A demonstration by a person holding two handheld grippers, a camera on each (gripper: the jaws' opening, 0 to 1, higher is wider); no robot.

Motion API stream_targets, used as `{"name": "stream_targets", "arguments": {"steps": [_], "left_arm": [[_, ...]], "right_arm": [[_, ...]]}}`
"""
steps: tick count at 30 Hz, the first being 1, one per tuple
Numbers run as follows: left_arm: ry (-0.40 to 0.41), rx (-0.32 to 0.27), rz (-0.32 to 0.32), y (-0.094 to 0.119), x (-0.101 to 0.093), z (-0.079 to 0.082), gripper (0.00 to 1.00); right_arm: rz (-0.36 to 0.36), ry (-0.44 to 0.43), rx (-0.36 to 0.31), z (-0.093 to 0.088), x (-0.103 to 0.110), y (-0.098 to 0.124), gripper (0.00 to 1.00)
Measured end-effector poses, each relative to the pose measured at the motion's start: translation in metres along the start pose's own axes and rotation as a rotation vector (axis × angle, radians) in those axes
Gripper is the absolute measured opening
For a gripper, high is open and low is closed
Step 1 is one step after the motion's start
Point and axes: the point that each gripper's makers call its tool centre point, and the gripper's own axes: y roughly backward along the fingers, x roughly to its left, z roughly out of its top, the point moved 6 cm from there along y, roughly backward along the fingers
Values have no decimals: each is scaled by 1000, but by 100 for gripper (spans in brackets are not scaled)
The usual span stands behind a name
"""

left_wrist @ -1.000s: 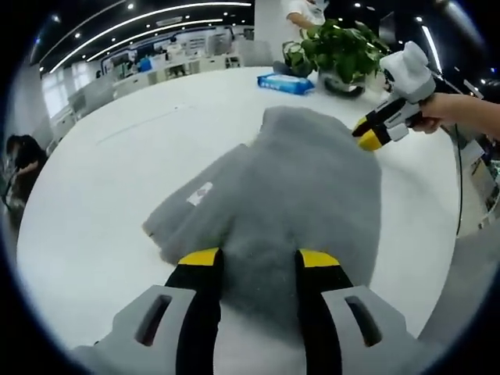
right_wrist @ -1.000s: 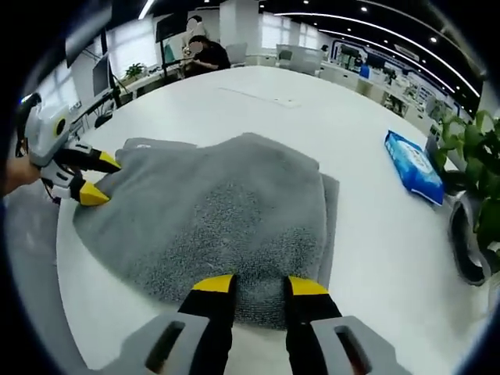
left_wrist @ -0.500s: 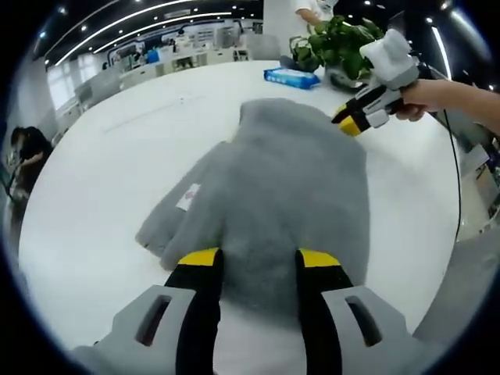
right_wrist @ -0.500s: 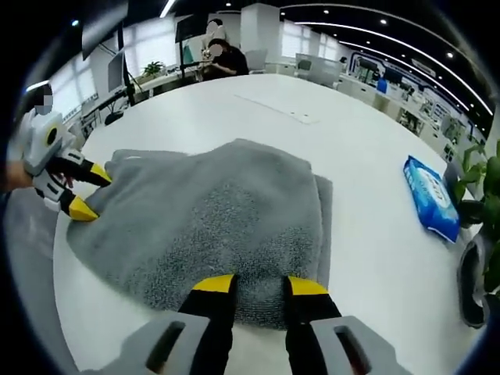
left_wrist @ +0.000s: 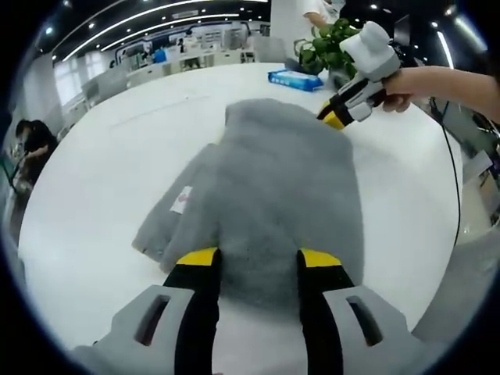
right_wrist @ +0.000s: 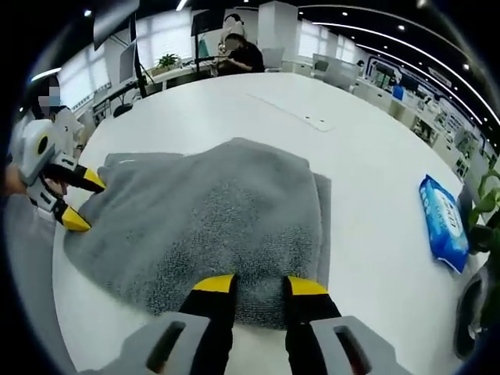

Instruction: Open the folded towel by lifting each exposed corner and separating the folded layers until the towel lies flat within the target outline without major curled edges

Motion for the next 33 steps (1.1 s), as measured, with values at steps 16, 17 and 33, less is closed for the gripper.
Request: {"name": "stream_targets", "arguments": {"steps": [16,17,33], "left_arm": [[29,37,5,4,-8,-2,39],[29,39,2,4,-8,-3,39],[31,80,-35,4,-25,-2,40]], "right_arm": [[29,74,9,25,-3,-16,21],[34,84,9,27,-4,-17,21],[54,184,40,59,-20,-37,21]]}}
